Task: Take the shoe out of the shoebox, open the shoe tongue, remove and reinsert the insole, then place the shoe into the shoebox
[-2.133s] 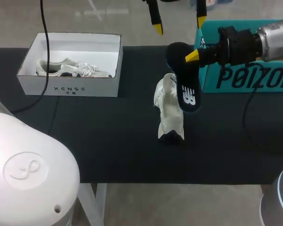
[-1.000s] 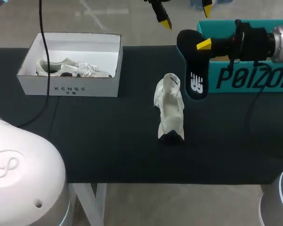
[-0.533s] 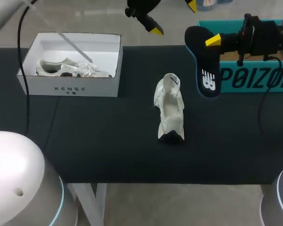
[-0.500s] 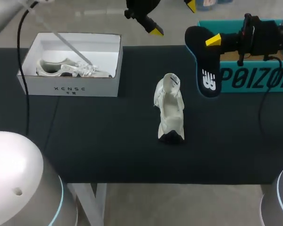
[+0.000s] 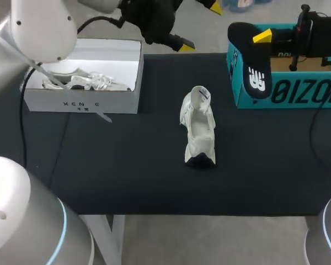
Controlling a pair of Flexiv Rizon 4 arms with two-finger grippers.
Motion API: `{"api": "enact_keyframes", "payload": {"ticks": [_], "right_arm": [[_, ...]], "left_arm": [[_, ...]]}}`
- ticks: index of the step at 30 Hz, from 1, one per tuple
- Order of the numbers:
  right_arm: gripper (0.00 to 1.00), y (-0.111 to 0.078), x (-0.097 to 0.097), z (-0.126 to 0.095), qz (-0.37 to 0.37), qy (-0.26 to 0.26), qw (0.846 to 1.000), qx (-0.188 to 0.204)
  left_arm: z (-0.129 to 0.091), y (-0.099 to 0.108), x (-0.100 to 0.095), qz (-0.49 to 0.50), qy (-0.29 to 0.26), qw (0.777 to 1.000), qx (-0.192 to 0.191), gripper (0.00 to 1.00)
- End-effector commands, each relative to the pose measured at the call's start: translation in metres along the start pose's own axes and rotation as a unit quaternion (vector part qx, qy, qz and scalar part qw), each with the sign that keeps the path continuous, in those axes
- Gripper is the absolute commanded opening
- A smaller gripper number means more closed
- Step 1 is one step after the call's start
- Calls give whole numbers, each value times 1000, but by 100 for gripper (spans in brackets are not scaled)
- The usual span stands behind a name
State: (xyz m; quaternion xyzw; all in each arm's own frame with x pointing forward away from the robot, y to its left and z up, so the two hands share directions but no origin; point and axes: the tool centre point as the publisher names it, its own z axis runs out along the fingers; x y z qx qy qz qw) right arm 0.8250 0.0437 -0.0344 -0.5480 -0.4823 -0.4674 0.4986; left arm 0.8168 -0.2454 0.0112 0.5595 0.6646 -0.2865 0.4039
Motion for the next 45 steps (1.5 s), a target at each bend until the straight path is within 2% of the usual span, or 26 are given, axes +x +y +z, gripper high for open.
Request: {"api": "enact_keyframes", "payload": {"ticks": [1, 4, 7, 11, 17, 21, 26, 27, 29, 31, 32, 33, 41, 45], "right_arm": [[0, -5, 6, 2, -5, 1, 1000, -15], [0, -4, 9, 5, -7, 1, 1000, -15], [0, -7, 16, 10, -9, 6, 1000, -8], [0, -9, 26, 17, -20, 9, 1000, -2], [0, -12, 32, 22, -28, 13, 1000, 2], [0, -11, 28, 28, -22, 9, 1000, 3], [0, -9, 26, 31, -20, 4, 1000, -1], [0, -9, 26, 31, -20, 3, 1000, -3], [0, -7, 24, 30, -17, 2, 1000, -8], [0, -7, 23, 29, -15, 2, 1000, -12], [0, -6, 23, 28, -14, 3, 1000, -13], [0, -6, 23, 28, -13, 4, 1000, -13], [0, -8, 25, 28, -13, 5, 1000, -5], [0, -10, 24, 29, -11, 4, 1000, 2]], "left_arm": [[15, 0, -6, -2, -160, 987, -25, 100], [21, 7, -16, 6, -181, 983, -27, 100], [26, 11, -21, 13, -206, 979, -2, 100], [30, 12, -19, 12, -208, 978, 21, 100], [37, 14, -10, 18, -192, 981, 21, 100], [48, 12, -14, 12, -210, 977, 12, 100], [58, 7, -17, 14, -239, 971, 20, 100], [58, 6, -17, 20, -244, 969, 18, 97], [59, 6, -18, 17, -250, 968, 16, 78], [59, 6, -16, 19, -253, 967, 12, 70], [59, 6, -14, 16, -253, 967, 10, 62], [58, 7, -13, 17, -254, 967, 10, 50], [61, 13, -11, 10, -251, 968, 11, 40], [65, 15, -9, 12, -247, 969, 21, 42]]}}
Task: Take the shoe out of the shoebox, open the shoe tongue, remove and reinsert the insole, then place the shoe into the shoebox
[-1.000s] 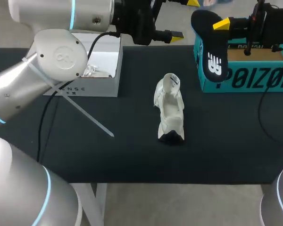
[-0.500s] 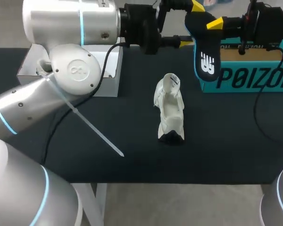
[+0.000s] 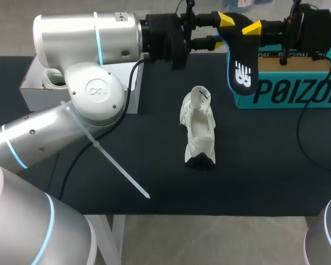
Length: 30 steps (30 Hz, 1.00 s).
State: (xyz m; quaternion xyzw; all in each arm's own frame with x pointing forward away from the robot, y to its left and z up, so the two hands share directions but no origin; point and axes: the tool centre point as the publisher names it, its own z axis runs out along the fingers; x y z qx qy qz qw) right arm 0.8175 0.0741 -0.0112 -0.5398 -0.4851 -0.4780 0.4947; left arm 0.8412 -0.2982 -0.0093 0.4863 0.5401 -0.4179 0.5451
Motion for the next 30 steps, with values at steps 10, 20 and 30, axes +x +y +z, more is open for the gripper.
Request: {"api": "enact_keyframes", "payload": {"ticks": [10, 20, 30], "right_arm": [[0, -1, -3, 0, 5, -4, 1000, 0], [0, 2, -6, -2, 8, -5, 1000, -9], [0, 1, -6, -1, 9, -7, 1000, -5]], "left_arm": [[10, -1, 9, -1, -13, 1000, 13, 27], [12, -9, 10, -4, -13, 1000, 22, 26], [13, -9, 11, -10, -11, 1000, 23, 0]]}}
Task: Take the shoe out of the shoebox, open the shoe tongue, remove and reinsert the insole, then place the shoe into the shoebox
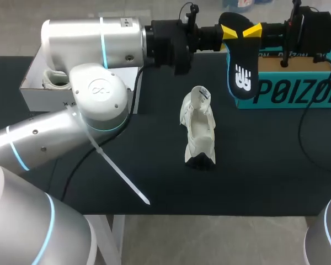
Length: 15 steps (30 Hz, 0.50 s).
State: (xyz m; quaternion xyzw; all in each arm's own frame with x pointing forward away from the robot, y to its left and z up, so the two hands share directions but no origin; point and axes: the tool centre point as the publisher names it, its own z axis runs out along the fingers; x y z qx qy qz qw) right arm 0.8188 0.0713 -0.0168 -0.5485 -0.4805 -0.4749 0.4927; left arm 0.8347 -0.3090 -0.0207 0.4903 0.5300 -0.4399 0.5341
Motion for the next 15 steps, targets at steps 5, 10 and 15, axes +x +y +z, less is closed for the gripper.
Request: {"api": "enact_keyframes", "payload": {"ticks": [5, 10, 15], "right_arm": [[13, -1, -1, 1, -1, -6, 1000, 8], [100, 10, -18, -20, 3, -48, 999, 1], [100, 25, -43, -57, 17, -101, 994, -24]], "left_arm": [[1, -2, 4, -8, 4, 1000, 0, 0], [-10, -7, 9, -20, 12, 1000, -3, 0], [-23, -9, 16, -32, 20, 999, -14, 0]]}}
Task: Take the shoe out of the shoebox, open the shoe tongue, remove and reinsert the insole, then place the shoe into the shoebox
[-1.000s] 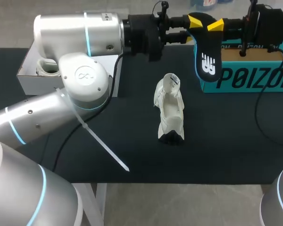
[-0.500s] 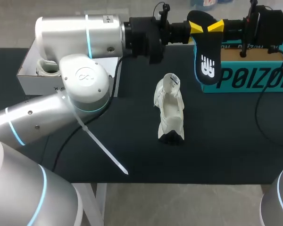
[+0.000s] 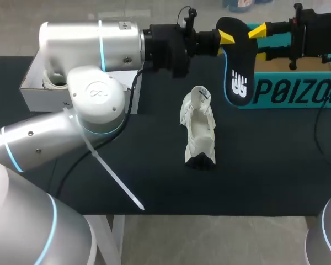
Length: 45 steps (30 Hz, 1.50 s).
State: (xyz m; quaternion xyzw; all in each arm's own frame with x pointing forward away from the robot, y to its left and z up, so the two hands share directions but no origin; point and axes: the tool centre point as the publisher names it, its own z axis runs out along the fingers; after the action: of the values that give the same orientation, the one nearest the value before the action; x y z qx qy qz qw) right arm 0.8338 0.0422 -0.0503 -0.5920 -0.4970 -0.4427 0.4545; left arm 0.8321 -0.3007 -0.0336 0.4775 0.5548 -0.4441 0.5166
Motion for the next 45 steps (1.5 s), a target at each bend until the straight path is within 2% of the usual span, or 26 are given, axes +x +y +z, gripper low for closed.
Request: {"api": "enact_keyframes", "payload": {"ticks": [1, 3, 6, 13, 20, 22, 26, 30, 36, 39, 43, 45], "right_arm": [[100, 9, -19, -34, 8, -50, 999, -8], [100, 15, -36, -46, 15, -79, 997, -23], [100, 19, -56, -57, -36, -165, 985, -46], [100, 19, -56, -57, -36, -165, 985, -46], [100, 19, -56, -57, -36, -165, 985, -46], [100, 19, -62, -59, -34, -157, 986, -38], [100, 20, -73, -74, -50, -173, 983, -26], [100, 28, -85, -94, -68, -196, 978, -15], [100, 51, -95, -125, -80, -192, 977, -36], [100, 63, -99, -135, -100, -210, 971, -49], [100, 70, -104, -149, -117, -227, 966, -40], [100, 71, -106, -152, -120, -236, 963, -48]], "left_arm": [[-17, -7, 5, -6, 6, 1000, -8, 0], [-21, -9, 9, -12, 14, 1000, -9, 0], [-25, -9, 12, -27, 15, 999, -14, 0], [-31, -7, 11, -57, 6, 997, -43, 0], [-32, -6, 11, -59, 10, 997, -45, 0], [-32, -6, 11, -59, 10, 997, -45, 0], [-32, -6, 11, -59, 10, 997, -45, 0], [-32, -6, 11, -59, 10, 997, -45, 0], [-32, -6, 11, -59, 10, 997, -45, 0], [-32, -6, 11, -59, 10, 997, -45, 0], [-32, -6, 11, -59, 10, 997, -45, 0], [-32, -6, 11, -59, 10, 997, -45, 0]]}}
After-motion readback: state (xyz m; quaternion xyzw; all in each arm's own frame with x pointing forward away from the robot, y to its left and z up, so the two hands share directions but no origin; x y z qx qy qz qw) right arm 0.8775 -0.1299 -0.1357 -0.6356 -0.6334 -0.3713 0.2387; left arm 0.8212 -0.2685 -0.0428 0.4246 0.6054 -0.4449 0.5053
